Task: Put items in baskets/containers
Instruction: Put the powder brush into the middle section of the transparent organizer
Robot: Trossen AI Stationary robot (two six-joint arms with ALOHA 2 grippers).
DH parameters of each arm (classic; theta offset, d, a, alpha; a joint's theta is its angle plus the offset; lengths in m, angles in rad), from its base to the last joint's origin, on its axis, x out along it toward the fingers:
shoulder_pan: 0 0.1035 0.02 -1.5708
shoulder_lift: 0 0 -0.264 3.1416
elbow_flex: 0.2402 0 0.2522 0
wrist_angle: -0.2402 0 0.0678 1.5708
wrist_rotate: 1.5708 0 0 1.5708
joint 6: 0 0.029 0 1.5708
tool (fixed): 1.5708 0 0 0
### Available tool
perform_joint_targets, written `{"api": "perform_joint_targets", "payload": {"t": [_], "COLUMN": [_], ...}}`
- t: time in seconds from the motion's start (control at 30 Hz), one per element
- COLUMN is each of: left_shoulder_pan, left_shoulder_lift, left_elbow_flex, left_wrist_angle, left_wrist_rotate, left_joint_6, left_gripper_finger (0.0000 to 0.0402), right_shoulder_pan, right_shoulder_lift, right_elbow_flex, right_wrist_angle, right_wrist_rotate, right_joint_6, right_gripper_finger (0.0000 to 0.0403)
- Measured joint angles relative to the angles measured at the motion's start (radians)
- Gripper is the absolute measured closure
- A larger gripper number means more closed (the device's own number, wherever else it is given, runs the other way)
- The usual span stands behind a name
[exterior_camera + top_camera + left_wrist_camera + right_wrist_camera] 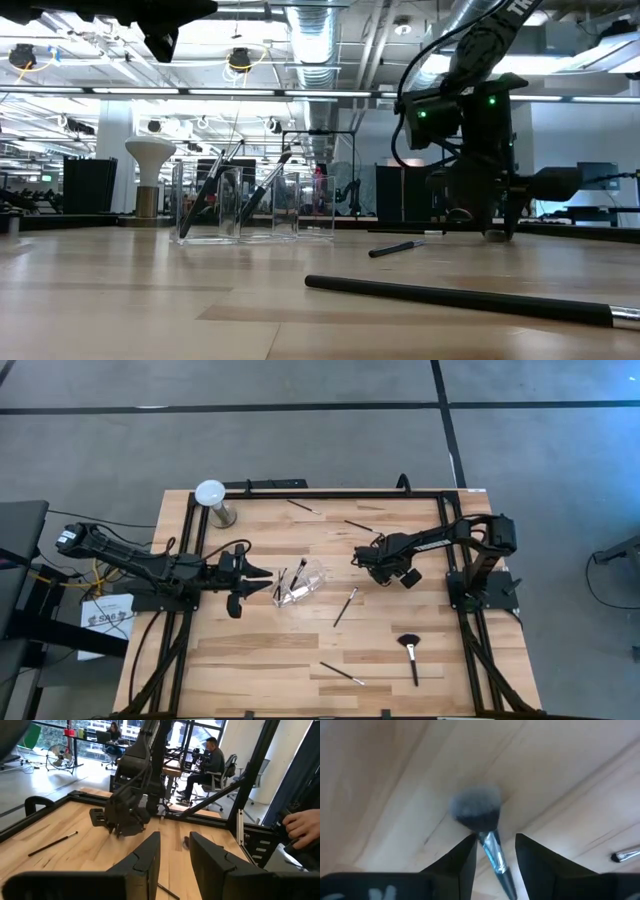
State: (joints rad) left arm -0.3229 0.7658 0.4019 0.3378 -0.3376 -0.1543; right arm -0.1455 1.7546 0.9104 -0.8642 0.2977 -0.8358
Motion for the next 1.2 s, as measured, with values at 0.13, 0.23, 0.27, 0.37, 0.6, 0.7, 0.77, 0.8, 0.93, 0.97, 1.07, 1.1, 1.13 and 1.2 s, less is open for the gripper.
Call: {"api": "perform_joint_targets", "payload": {"t": [0.13,0.23,0.27,0.37,0.6,0.7,0.77,0.8,0.93,0.97,1.07,1.1,1.13,1.2], "left_shoulder_pan": [0.0,0.0,0.0,0.0,0.0,0.0,0.0,0.0,0.0,0.0,0.0,0.0,0.0,0.0], "left_shoulder_lift": [0.0,0.0,0.0,0.0,0.0,0.0,0.0,0.0,0.0,0.0,0.0,0.0,0.0,0.0], "left_elbow_flex": [0.0,0.0,0.0,0.0,0.0,0.001,0.001,0.001,0.001,0.001,0.001,0.001,0.001,0.001], "left_wrist_angle": [0.0,0.0,0.001,0.003,0.003,0.003,0.003,0.003,0.003,0.003,0.003,0.003,0.003,0.003], "left_wrist_rotate": [0.0,0.0,0.0,0.0,0.0,0.0,0.0,0.0,0.0,0.0,0.0,0.0,0.0,0.001], "left_joint_6": [0.0,0.0,0.0,0.0,0.0,0.0,0.0,0.0,0.0,0.0,-0.001,-0.001,-0.001,-0.001], "left_gripper_finger": [0.0302,0.0302,0.0302,0.0302,0.0302,0.0302,0.0302,0.0302,0.0302,0.0302,0.0302,0.0302,0.0302,0.0302], "right_shoulder_pan": [0.012,0.018,0.019,0.019,0.024,0.027,0.027,0.026,0.031,0.032,0.036,0.037,0.041,0.052], "right_shoulder_lift": [-0.002,-0.002,-0.002,-0.002,-0.003,-0.005,-0.002,0.0,0.001,0.0,0.002,0.001,0.001,0.001], "right_elbow_flex": [0.001,0.002,0.002,0.002,0.003,0.01,0.026,0.036,0.097,0.108,0.15,0.163,0.174,0.192], "right_wrist_angle": [0.012,0.015,0.015,0.019,0.028,0.028,0.027,0.029,0.076,0.067,0.085,0.093,0.094,0.093], "right_wrist_rotate": [-0.011,-0.017,-0.019,-0.036,-0.084,-0.089,-0.098,-0.107,-0.16,-0.175,-0.204,-0.216,-0.229,-0.249], "right_joint_6": [0.085,0.123,0.132,0.145,0.156,0.166,0.193,0.211,0.264,0.272,0.309,0.316,0.321,0.348], "right_gripper_finger": [0.0276,0.0277,0.0279,0.0298,0.0374,0.0374,0.0365,0.0355,0.0333,0.0336,0.0358,0.0366,0.0373,0.0376]}}
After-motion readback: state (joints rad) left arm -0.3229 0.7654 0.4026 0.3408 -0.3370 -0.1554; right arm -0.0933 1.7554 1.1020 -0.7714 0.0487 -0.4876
